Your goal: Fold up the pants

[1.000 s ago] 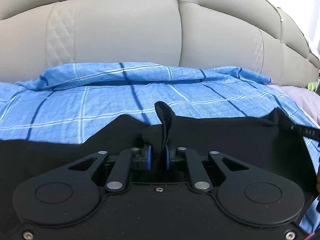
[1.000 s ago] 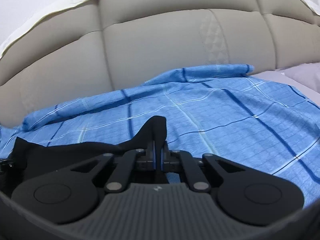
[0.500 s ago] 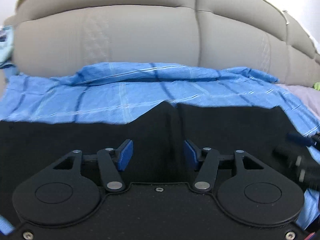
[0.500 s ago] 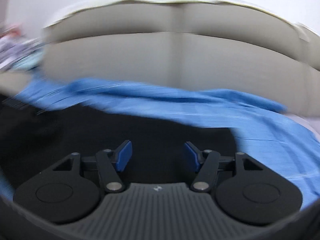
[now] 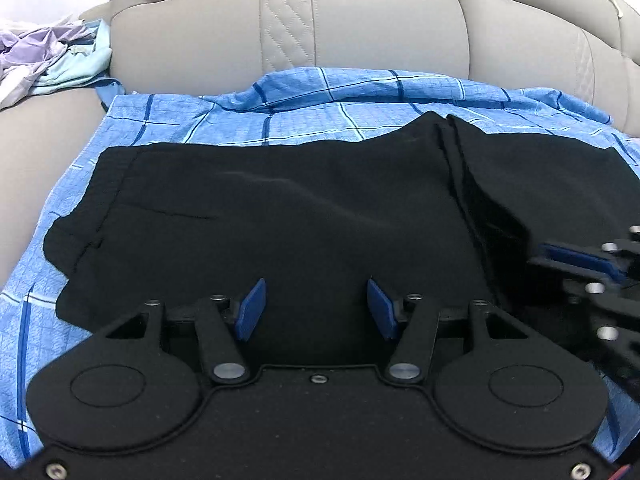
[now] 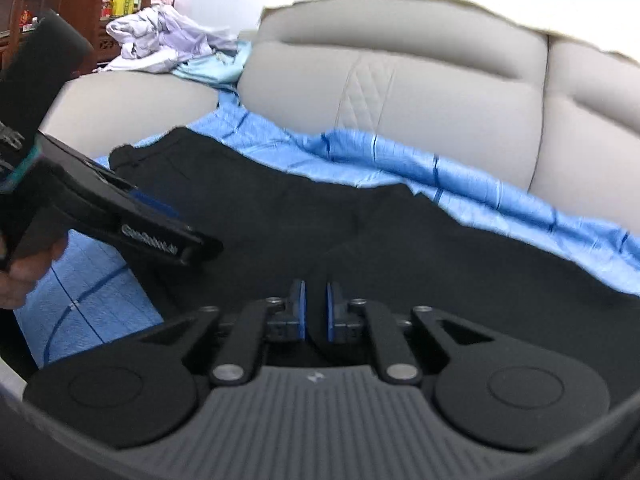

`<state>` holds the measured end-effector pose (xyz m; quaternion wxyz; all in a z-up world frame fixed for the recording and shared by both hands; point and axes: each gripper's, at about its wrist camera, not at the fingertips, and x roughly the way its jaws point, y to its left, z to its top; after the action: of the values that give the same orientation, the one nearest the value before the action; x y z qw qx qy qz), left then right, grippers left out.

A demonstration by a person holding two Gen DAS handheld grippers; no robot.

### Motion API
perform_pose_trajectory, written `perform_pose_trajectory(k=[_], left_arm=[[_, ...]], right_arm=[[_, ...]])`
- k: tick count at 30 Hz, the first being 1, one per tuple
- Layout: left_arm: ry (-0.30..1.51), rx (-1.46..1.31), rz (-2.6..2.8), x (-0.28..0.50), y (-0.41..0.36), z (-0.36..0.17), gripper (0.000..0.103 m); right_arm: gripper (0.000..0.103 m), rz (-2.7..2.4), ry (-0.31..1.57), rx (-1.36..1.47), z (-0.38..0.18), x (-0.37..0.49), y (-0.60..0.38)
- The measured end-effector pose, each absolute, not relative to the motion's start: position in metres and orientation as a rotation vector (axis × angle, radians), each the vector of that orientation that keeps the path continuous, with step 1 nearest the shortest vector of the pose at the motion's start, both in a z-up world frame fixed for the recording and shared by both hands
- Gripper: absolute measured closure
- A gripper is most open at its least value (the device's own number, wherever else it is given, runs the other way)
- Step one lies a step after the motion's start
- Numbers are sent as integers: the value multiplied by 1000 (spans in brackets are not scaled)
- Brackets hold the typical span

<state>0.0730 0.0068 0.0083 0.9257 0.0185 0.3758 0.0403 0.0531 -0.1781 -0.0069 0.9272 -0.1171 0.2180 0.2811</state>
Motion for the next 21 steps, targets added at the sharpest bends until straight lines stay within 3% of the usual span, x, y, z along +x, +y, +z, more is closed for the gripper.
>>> perform_pose_trajectory(k=[12,14,16,17,19,21], left_arm=[[754,-72,102,58,28,17,48],[739,-118,130,57,40,21,40],[728,-170,173,55,55,24,28],[727,-184,190,55,61,24,24],[733,-204,232,56,75,25,23],[738,-211,270,56,85,24,23]], right_arm=[[87,601,543,-174,-19,31,-167],[74,618,536,-174,-17,29,-168],[52,643,520,-151,-10,26,-171],[49,656,508,-132,-4,24,-173],[33,644,470,-103,6,26,-175],[30,593,425,-92,13,32,-177]])
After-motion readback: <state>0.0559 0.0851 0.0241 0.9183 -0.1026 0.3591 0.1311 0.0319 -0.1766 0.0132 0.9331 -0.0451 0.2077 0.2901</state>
